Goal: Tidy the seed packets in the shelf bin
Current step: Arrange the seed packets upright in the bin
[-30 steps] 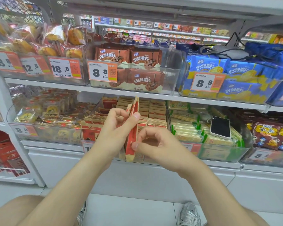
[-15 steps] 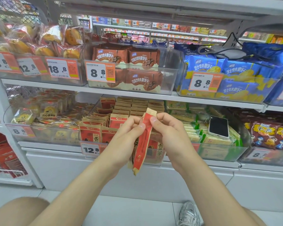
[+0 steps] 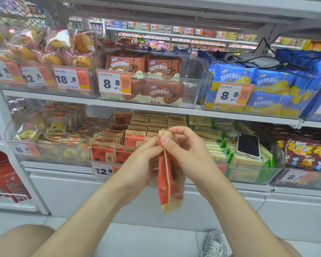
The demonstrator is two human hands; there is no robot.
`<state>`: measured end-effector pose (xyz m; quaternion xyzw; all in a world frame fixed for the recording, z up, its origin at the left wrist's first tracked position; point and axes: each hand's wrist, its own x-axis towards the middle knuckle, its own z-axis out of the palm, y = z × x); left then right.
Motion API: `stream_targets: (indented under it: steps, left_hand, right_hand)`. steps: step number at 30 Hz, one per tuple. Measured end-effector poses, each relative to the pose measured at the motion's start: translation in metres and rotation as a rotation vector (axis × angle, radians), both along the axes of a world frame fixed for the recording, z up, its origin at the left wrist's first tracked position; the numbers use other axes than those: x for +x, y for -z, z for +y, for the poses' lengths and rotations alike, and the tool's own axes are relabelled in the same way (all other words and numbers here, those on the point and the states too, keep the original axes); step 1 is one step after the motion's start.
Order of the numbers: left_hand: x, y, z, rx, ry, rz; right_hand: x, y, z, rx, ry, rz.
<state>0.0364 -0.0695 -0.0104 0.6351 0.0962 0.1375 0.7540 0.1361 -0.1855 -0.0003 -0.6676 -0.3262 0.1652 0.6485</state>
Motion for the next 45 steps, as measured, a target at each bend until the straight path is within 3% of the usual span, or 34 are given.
stream_targets:
  steps: [3, 8, 12, 18, 22, 27, 30, 33, 36, 40, 45]
  left_hand:
    - [0.016, -0.008, 0.004, 0.149, -0.026, 0.123]
    - [-0.012, -0.001, -0.008, 0.147, -0.059, -0.003]
    - [-0.003, 0.000, -0.006, 0.219, -0.237, 0.004]
    - [0.000, 0.002, -0.004, 0.255, -0.299, 0.002]
    - [0.004, 0.004, -0.001, 0.218, -0.404, -0.039]
    - [0.006, 0.003, 0.009, 0.082, -0.611, -0.081]
    - [0.002, -0.001, 0.008, -0.011, -0.627, -0.095]
    - [0.000, -0.004, 0.010, 0.149, -0.550, -0.138]
    - [0.000, -0.004, 0.001, 0.303, -0.317, -0.066]
    - [-0.001, -0.004, -0.003, 0.181, -0.221, -0.055]
    - [-0.003, -0.007, 0.005, 0.126, -0.192, -0.046]
  right_hand:
    - [-0.001, -0.002, -0.003, 0.005, 0.016, 0.011]
    - [-0.001, -0.005, -0.004, 0.007, 0.020, 0.034]
    - [0.004, -0.009, -0.003, 0.109, 0.130, 0.169]
    - [0.003, -0.013, -0.006, 0.223, 0.164, 0.237]
    - [0.007, -0.010, -0.007, 0.107, 0.245, 0.024]
    - [0.002, 0.004, -0.007, -0.269, 0.079, -0.298]
    - [-0.001, 0.008, -0.005, -0.347, 0.086, -0.371]
    - [-0.002, 0.005, -0.003, -0.298, 0.205, -0.428]
    - [0.002, 0.001, -0.004, -0.197, 0.367, -0.402]
    - [0.007, 0.003, -0.005, -0.158, 0.349, -0.365]
    - [-0.001, -0.004, -0.004, 0.061, 0.164, 0.068]
